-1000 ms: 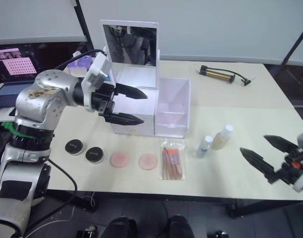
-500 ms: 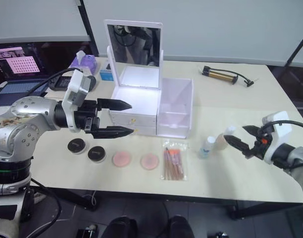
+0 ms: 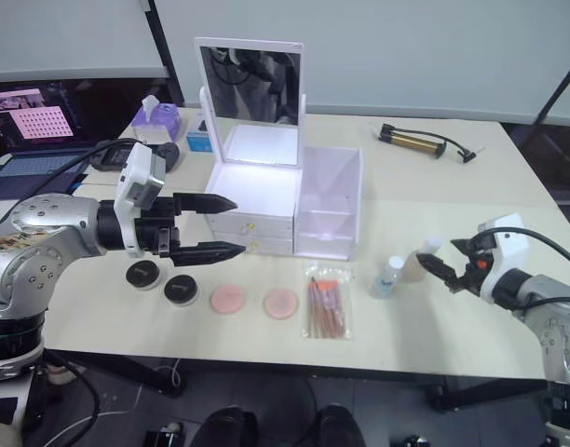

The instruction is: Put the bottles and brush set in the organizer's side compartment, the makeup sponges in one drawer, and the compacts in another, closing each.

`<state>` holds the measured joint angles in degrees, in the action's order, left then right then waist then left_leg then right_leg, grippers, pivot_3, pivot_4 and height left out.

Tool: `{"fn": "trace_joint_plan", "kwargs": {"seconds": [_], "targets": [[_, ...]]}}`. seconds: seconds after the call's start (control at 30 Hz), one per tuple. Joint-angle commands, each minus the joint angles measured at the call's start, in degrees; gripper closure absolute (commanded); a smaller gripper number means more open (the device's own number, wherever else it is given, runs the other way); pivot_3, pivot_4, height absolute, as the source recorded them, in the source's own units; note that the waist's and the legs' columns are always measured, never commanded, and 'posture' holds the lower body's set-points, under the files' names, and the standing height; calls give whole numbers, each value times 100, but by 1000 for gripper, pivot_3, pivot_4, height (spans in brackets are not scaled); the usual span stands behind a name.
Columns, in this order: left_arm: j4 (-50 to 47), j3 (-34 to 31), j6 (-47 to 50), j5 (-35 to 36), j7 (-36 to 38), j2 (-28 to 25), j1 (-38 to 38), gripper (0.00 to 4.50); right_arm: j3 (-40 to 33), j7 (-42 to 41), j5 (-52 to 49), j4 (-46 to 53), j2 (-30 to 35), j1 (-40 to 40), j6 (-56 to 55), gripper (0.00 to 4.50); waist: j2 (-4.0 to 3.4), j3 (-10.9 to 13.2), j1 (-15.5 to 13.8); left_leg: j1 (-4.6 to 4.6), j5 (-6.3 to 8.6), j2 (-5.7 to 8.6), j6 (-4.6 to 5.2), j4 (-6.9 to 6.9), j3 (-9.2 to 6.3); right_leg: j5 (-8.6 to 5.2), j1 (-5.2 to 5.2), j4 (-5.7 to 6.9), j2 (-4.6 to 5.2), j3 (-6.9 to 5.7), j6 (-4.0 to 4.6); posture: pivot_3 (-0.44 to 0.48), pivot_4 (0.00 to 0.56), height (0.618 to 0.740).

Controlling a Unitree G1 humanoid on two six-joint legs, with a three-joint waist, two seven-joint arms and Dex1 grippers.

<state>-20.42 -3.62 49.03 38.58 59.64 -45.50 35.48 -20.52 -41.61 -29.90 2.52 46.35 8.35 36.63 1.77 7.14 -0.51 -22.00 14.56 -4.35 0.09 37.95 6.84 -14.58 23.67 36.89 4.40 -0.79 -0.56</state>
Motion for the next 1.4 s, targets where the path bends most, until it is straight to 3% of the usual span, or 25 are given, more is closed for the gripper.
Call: {"fn": "trace_joint_plan", "kwargs": {"seconds": [0.03, 0.3, 0.33, 0.73, 0.9, 1.13, 1.4], "targets": [[-76, -100, -53, 54, -53, -89, 10, 0, 31, -41, 91, -35, -5, 164, -184, 621, -1, 0, -3, 0, 0, 0, 0, 0, 1, 0, 0, 0, 1, 1, 0, 0, 150, 706], [13, -214, -34, 341, -161, -33, 65, 0, 9, -131, 118, -191, -169, 275, -405, 3354, -1, 0, -8, -1, 0, 0, 0, 0, 3, 0, -1, -2, 1, -2, 0, 0, 150, 706], [27, -207, -52, 338, -157, -33, 58, 0, 4, -136, 118, -205, -174, 277, -422, 3497, -1, 0, -7, 0, 0, 0, 0, 0, 4, 0, -1, -2, 1, -2, 0, 0, 150, 706], [125, -231, -266, 200, -211, -32, -44, 0, -2, -381, -35, 117, 41, 603, -403, 3495, -5, 3, 0, 0, 0, 0, 0, 0, 8, 0, -2, -2, 0, -2, 0, 0, 150, 706], [92, -540, -348, 186, -445, -109, -132, 0, 255, -489, -444, 587, 287, 1840, 254, 3495, -39, 22, 70, -2, -1, -1, -1, -3, -3, 1, 10, 4, -1, 6, 1, 0, 150, 706], [-315, -826, -194, 356, -798, -235, -450, 0, 1358, -460, -364, 400, -55, 3551, 866, 3495, -37, 23, 103, -5, -2, 0, -3, -8, -2, 0, 11, 2, -6, 2, 5, 0, 150, 706], [-642, -1151, 11, 589, -1125, -382, -688, 0, 2253, -1191, 175, -418, -326, 4187, 300, 3495, -36, 24, 21, -26, -3, 8, -5, -6, 4, 2, 33, 8, 3, -3, 8, 0, 150, 706]]}}
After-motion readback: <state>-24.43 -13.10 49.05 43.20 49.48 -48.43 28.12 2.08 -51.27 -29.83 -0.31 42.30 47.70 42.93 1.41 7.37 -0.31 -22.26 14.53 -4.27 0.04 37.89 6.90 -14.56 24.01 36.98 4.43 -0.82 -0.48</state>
